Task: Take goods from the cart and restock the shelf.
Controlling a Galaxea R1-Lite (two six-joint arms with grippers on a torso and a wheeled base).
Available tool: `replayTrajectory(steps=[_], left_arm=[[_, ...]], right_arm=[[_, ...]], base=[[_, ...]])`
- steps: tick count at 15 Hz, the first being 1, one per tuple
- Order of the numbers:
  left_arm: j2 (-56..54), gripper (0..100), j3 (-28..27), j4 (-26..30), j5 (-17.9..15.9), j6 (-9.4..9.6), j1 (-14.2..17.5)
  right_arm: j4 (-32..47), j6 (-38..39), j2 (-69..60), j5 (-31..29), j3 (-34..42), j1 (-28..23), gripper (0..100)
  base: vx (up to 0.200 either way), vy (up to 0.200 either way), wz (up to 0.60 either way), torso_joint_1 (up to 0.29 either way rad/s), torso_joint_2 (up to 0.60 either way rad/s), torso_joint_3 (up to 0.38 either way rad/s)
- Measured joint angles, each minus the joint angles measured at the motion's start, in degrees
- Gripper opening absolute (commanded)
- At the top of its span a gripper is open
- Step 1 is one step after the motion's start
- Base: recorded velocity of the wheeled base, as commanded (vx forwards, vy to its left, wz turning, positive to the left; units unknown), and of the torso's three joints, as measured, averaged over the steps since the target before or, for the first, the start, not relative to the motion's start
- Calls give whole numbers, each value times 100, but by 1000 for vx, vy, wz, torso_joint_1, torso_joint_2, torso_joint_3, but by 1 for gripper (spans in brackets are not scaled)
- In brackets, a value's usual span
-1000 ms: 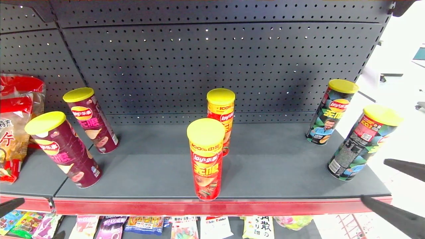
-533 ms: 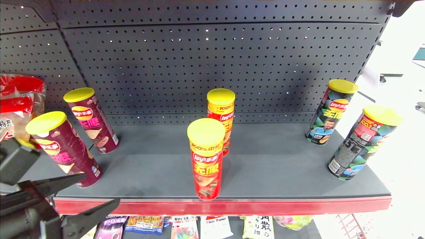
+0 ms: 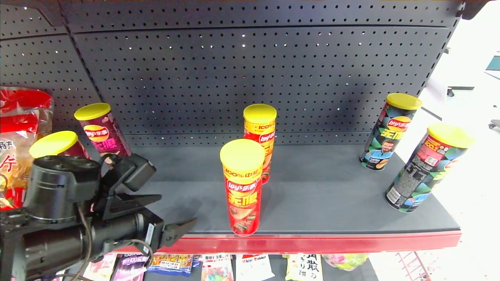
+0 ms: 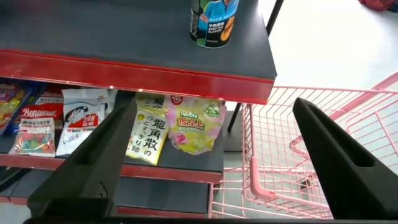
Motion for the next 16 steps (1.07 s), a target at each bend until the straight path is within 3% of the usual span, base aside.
replayTrajectory(steps=[9,16], left_arm=[[1441,100,-898,-150,145,-13,-188],[1932,100,-1213,-178,154,-16,-358]], right_arm=[[-6,5,-29,-90,6,0,100],[-6,30,-22,-91,4,0,100]], base=[[0,0,0,0,0,0],[0,0,0,0,0,0]])
